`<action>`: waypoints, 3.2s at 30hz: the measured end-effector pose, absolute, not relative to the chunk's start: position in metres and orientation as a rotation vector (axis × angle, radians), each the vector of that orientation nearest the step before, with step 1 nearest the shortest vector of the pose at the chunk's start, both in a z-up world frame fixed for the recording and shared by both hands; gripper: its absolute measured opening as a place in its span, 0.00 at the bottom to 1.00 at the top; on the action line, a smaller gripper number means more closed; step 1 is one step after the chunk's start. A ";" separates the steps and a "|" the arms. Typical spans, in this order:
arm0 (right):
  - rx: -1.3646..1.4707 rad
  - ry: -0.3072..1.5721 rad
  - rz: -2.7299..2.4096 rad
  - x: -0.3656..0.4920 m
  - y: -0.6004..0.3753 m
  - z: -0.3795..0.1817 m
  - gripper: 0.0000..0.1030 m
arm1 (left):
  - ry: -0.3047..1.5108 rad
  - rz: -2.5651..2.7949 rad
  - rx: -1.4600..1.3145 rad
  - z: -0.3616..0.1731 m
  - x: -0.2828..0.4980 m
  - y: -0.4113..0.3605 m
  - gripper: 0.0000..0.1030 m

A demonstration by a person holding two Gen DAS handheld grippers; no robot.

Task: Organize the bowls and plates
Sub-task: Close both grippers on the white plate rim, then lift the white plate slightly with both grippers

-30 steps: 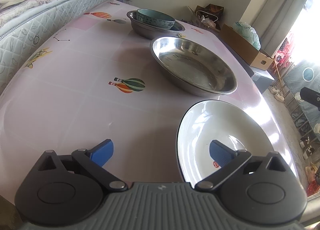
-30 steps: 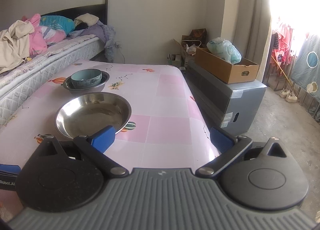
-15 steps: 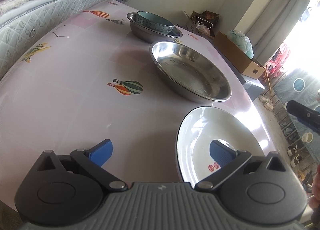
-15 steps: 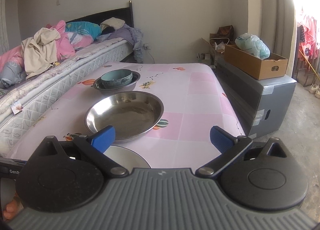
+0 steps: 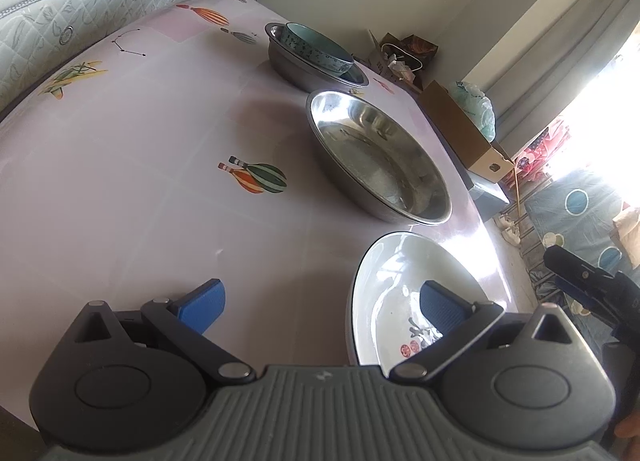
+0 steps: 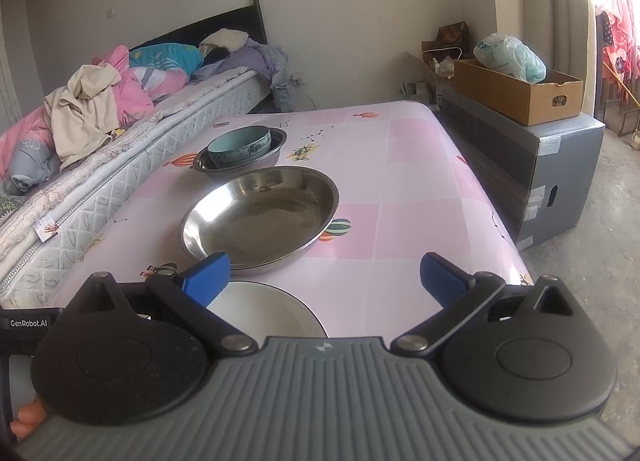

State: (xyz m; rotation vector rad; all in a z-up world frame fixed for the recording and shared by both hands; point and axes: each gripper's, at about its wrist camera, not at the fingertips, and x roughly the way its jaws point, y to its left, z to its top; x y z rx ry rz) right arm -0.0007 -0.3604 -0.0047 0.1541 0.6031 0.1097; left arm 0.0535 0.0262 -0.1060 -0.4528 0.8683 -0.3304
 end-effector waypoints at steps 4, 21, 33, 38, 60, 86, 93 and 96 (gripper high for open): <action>0.172 0.616 0.108 0.000 -0.361 -0.008 0.99 | 0.871 -0.341 -0.425 -0.106 0.054 0.024 1.00; 0.260 0.692 0.146 0.002 -0.363 -0.030 0.99 | 0.867 -0.312 -0.213 -0.104 0.047 0.000 1.00; 0.306 0.775 0.162 0.001 -0.369 -0.058 0.95 | 0.853 -0.359 -0.158 -0.103 0.037 -0.010 0.75; 0.332 0.812 0.172 -0.001 -0.370 -0.069 0.89 | 0.851 -0.379 -0.135 -0.104 0.033 -0.015 0.62; 0.343 0.844 0.188 -0.022 -0.366 -0.078 0.23 | 0.864 -0.407 -0.212 -0.108 0.036 -0.014 0.18; 0.349 0.825 0.159 -0.013 -0.363 -0.080 0.25 | 0.847 -0.386 -0.103 -0.105 0.039 -0.032 0.27; 0.337 0.821 0.158 -0.013 -0.362 -0.080 0.26 | 0.831 -0.377 -0.066 -0.105 0.037 -0.039 0.33; 0.338 0.817 0.155 -0.013 -0.362 -0.080 0.26 | 0.826 -0.376 -0.052 -0.104 0.036 -0.041 0.36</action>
